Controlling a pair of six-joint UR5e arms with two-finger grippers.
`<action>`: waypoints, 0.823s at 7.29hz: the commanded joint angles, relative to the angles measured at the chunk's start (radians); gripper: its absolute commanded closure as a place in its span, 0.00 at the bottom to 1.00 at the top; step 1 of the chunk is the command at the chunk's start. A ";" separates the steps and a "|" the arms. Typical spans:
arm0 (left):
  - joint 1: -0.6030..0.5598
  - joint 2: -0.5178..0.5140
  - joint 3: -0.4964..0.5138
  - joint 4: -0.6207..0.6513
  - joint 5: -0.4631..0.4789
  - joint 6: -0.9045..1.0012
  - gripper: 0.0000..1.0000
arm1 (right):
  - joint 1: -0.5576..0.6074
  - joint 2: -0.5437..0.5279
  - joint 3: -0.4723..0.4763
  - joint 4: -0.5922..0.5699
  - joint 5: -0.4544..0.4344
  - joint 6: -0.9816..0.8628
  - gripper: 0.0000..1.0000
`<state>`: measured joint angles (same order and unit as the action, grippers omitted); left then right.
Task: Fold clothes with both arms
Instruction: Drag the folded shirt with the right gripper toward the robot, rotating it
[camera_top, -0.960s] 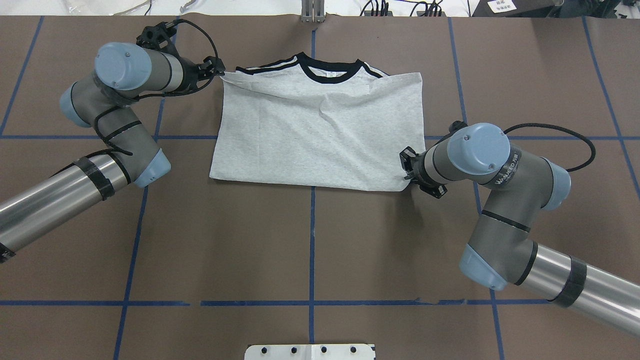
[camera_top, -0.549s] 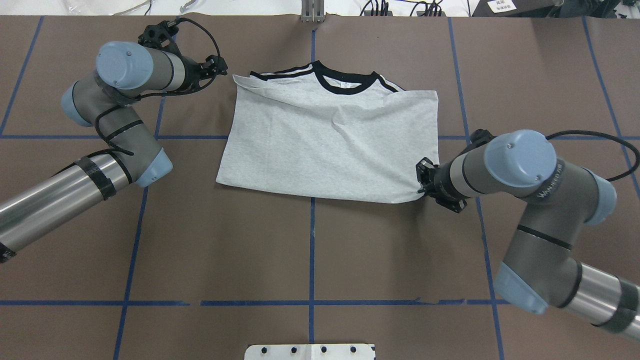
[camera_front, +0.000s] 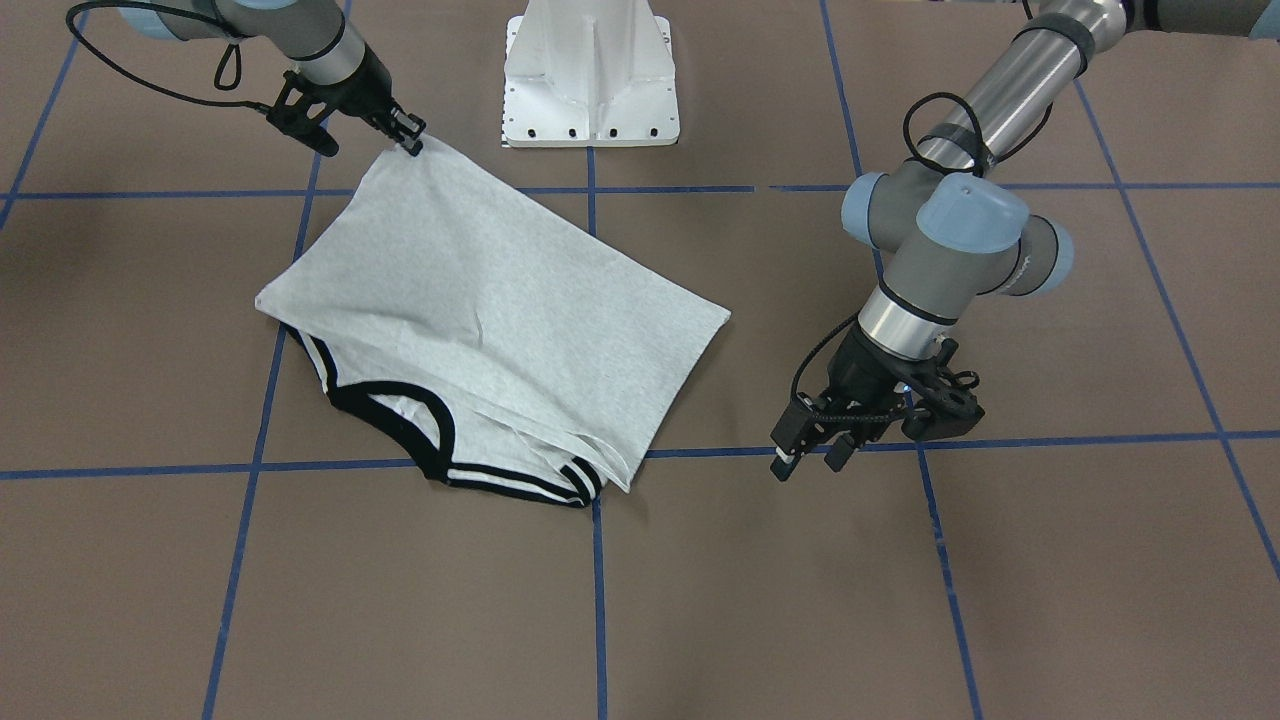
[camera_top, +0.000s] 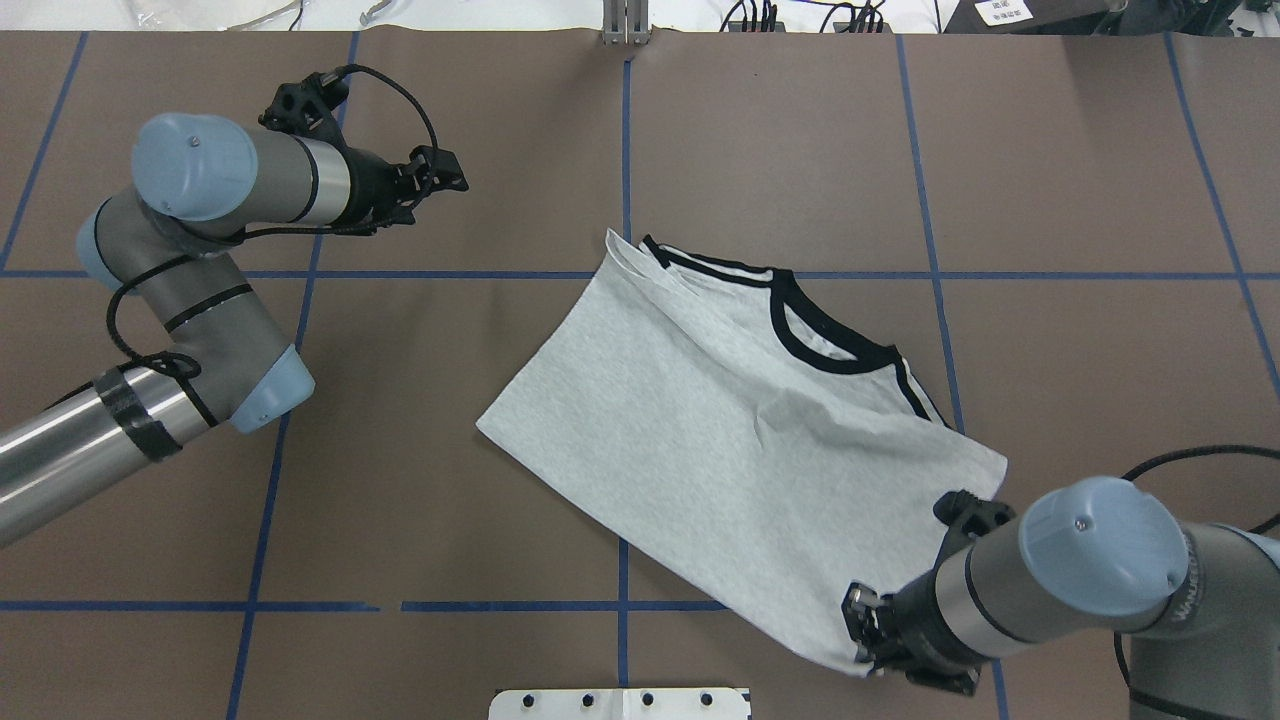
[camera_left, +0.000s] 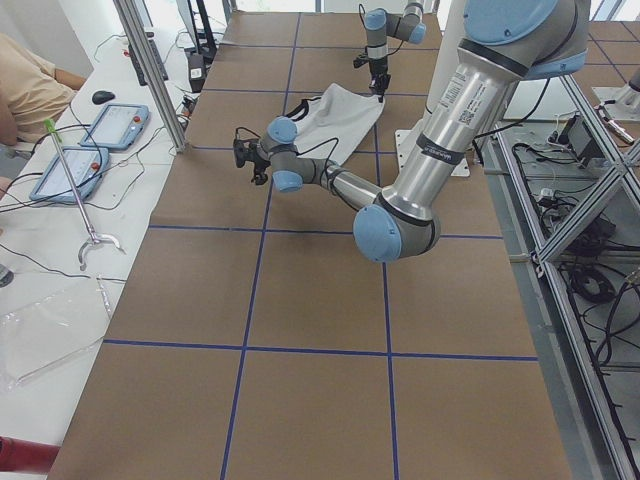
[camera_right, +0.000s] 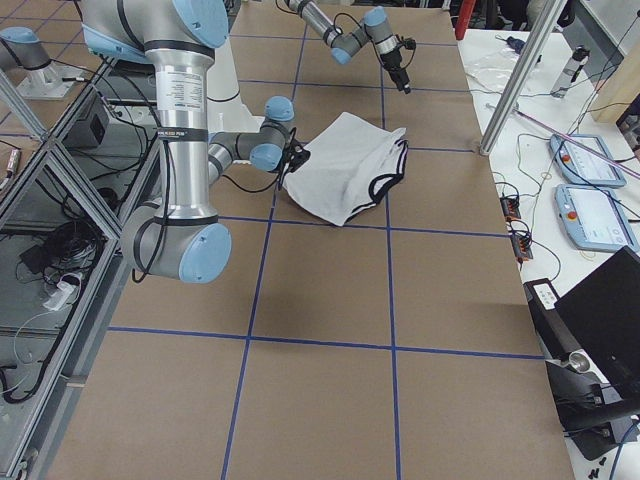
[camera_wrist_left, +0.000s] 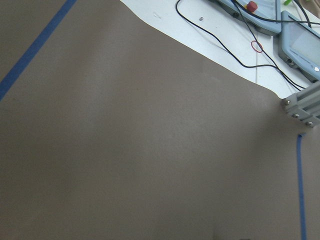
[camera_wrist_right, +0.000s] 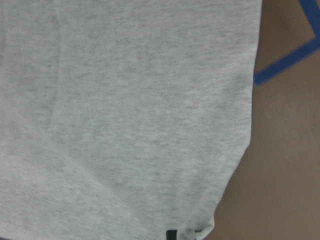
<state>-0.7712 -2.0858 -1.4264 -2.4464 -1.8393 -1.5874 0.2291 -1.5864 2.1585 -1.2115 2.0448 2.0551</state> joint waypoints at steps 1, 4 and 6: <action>0.108 0.091 -0.173 0.006 -0.032 -0.158 0.09 | -0.066 -0.033 0.018 0.003 0.158 0.016 0.00; 0.236 0.210 -0.305 0.015 -0.032 -0.360 0.05 | 0.097 -0.006 0.073 0.012 0.161 0.016 0.00; 0.353 0.155 -0.298 0.158 -0.020 -0.436 0.06 | 0.249 0.065 0.049 0.010 0.160 0.010 0.00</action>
<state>-0.4845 -1.8967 -1.7256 -2.3715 -1.8652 -1.9802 0.3881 -1.5513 2.2156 -1.2011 2.2043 2.0689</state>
